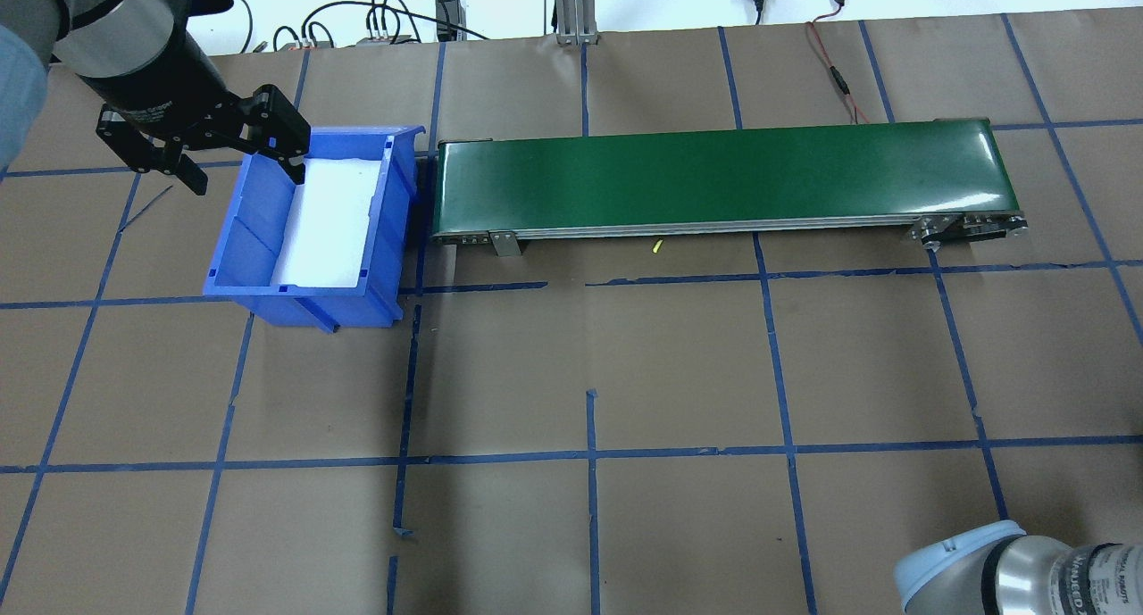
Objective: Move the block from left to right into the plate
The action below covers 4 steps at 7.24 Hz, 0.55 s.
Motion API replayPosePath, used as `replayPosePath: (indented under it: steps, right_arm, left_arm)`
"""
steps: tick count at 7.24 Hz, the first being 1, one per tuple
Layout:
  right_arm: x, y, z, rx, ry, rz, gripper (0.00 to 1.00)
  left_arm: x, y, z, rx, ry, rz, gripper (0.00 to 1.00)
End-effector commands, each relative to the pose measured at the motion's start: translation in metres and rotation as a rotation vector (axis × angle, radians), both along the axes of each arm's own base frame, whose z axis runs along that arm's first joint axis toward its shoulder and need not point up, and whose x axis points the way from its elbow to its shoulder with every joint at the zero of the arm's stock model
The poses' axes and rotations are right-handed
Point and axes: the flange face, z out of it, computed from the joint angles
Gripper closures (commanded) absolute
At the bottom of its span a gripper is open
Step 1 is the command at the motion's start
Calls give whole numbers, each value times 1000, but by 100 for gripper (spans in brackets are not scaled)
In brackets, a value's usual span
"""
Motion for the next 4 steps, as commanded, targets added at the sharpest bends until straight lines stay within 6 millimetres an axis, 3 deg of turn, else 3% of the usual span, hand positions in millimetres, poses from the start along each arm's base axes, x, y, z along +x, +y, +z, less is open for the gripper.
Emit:
replayPosePath:
  steps: [1,2,4]
  right_arm:
    - [-2,4,-7,-20,14,10,19]
    - [-2,4,-9,-18,11,10,9]
    - [-1,2,0,-16,23,0,0]
  left_arm:
    - [1,0,1,-3,0,1,0]
    - [0,0,1,-3,0,1,0]
    - [0,0,2,-4,0,1,0]
